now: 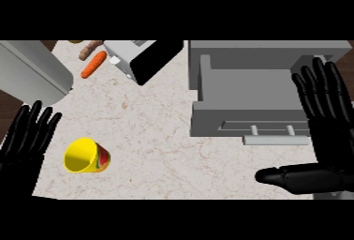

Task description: Pick up the cup, place it into the drawer and close the drawer

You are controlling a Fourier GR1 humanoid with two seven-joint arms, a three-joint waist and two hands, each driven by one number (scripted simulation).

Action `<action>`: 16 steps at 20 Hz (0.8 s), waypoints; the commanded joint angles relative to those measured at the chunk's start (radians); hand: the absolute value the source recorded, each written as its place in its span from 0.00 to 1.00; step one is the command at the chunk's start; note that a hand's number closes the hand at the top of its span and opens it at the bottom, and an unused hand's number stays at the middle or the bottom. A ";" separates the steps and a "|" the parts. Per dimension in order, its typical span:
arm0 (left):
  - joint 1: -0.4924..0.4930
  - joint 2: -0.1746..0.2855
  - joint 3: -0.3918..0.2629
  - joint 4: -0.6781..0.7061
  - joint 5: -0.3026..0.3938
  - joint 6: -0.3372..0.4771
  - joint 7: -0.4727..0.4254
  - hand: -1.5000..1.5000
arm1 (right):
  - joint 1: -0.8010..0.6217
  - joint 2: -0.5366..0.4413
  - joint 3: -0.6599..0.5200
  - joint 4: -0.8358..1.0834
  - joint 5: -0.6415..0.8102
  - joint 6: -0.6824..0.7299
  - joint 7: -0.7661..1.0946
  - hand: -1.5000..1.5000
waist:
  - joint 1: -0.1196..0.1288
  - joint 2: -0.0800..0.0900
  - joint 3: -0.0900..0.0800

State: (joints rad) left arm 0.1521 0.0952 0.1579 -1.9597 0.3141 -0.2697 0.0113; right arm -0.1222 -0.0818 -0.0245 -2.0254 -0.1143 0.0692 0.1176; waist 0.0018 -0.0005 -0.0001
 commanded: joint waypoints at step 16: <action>-0.044 0.006 0.075 0.396 -0.158 -0.038 -0.271 0.00 | -0.014 0.009 0.007 -0.013 -0.008 0.012 0.032 0.00 | -0.001 0.000 0.000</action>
State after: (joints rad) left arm 0.1582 0.0968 0.2238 -1.6374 0.1797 -0.3229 -0.2364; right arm -0.1241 -0.0886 -0.0352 -2.0424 -0.1319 0.0912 0.1434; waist 0.0008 -0.0002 -0.0001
